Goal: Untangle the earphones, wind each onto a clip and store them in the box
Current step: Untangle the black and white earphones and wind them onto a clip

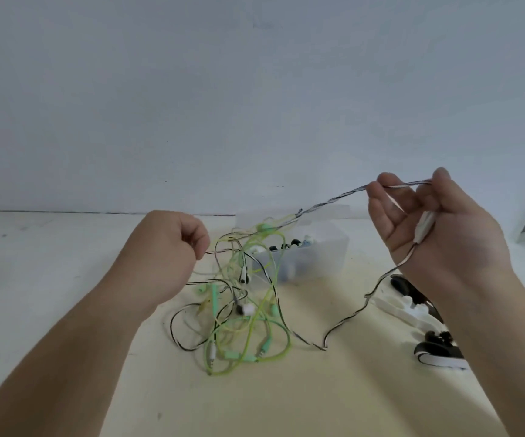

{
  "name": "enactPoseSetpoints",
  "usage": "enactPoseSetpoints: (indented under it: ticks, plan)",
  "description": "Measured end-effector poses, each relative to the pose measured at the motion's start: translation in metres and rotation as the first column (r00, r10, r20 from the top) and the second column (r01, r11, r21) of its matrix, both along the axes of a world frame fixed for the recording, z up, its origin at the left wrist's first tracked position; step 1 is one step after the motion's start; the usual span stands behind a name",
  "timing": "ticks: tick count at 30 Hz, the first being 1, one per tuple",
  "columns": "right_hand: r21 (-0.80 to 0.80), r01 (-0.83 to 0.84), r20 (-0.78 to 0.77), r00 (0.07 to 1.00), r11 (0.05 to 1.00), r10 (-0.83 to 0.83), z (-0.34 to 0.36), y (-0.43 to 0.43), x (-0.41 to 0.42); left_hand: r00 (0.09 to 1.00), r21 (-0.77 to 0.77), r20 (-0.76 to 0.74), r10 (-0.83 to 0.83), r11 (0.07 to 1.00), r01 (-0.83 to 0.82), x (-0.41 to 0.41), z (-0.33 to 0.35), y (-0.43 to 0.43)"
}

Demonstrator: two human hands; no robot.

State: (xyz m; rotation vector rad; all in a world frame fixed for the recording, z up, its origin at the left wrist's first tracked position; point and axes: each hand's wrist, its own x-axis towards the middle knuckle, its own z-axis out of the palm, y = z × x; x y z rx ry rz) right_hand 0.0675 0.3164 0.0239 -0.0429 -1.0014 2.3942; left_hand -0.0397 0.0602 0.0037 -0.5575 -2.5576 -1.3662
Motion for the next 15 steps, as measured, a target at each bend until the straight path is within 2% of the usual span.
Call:
enactPoseSetpoints:
  ticks: [2,4,7,9,12,15]
  plan:
    - [0.038,-0.022,0.028,0.999,0.999,0.021,-0.001,-0.001,0.000,1.000,-0.117,0.001,-0.002,0.993,0.002,-0.002,-0.003,0.000]
    - [0.085,-0.086,0.041,0.996,0.993,0.083,-0.001,-0.005,-0.001,1.000,-0.151,-0.004,0.023,0.988,-0.023,-0.003,-0.005,0.000]
    - [0.145,-0.202,0.023,0.979,0.969,0.200,-0.004,-0.012,-0.003,0.999,0.051,-0.026,-0.028,0.998,0.029,0.008,-0.002,0.009]
    - [0.200,-0.268,0.013,0.962,0.942,0.271,-0.007,-0.017,-0.004,0.980,0.182,-0.093,-0.178,0.964,0.192,0.020,0.000,0.019]
    - [0.240,-0.392,-0.001,0.915,0.888,0.404,-0.010,-0.023,-0.004,0.931,0.146,-0.082,-0.356,0.920,0.364,0.033,-0.007,0.031]
    - [0.259,-0.446,-0.023,0.884,0.857,0.467,-0.012,-0.023,-0.003,0.927,0.067,-0.075,-0.367,0.926,0.372,0.032,-0.015,0.037]
